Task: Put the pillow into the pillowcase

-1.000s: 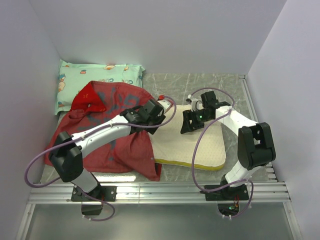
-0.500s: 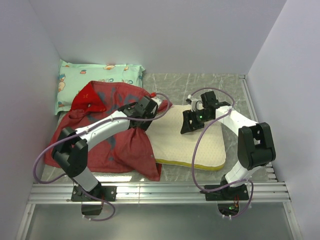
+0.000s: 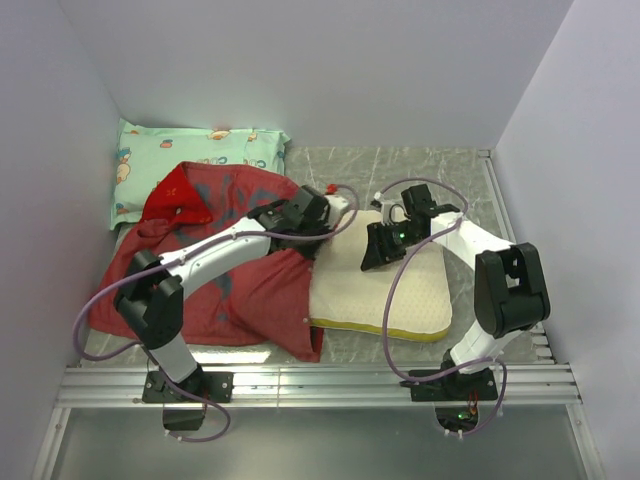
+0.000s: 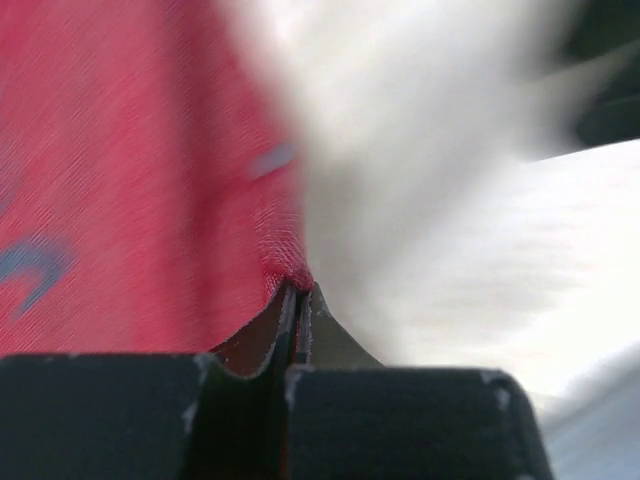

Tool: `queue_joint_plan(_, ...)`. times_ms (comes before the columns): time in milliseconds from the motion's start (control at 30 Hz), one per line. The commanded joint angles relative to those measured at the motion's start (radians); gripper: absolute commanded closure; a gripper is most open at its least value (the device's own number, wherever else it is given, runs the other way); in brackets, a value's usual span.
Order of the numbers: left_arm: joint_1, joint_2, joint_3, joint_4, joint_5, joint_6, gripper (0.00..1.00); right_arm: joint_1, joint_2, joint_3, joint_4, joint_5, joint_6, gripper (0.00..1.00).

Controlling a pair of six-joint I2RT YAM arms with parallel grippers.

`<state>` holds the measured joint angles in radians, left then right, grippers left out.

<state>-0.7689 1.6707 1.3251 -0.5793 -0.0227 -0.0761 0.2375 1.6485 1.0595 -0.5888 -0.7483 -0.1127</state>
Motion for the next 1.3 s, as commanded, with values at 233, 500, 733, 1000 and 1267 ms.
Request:
queue_joint_plan(233,-0.116,0.116,0.241,0.327,0.516,-0.194,1.00,-0.148,-0.104,-0.047,0.051,-0.377,0.111,0.48)
queue_joint_plan(500,-0.044,0.169,0.097,0.374,0.552,-0.242,0.94,-0.394,-0.135,0.163,-0.420,-0.268,-0.241,0.36)
queue_joint_plan(733,0.100,0.095,0.309,0.063,0.636,0.063,0.02,-0.449,-0.086,0.272,-0.304,0.068,-0.259,0.13)
queue_joint_plan(1000,0.267,0.257,0.474,-0.019,0.478,0.256,0.01,-0.334,0.131,0.609,-0.201,0.141,-0.278,0.11)
queue_joint_plan(1267,0.322,0.553,0.760,-0.013,0.527,0.181,0.04,-0.191,0.329,0.723,-0.209,0.116,-0.306,0.10)
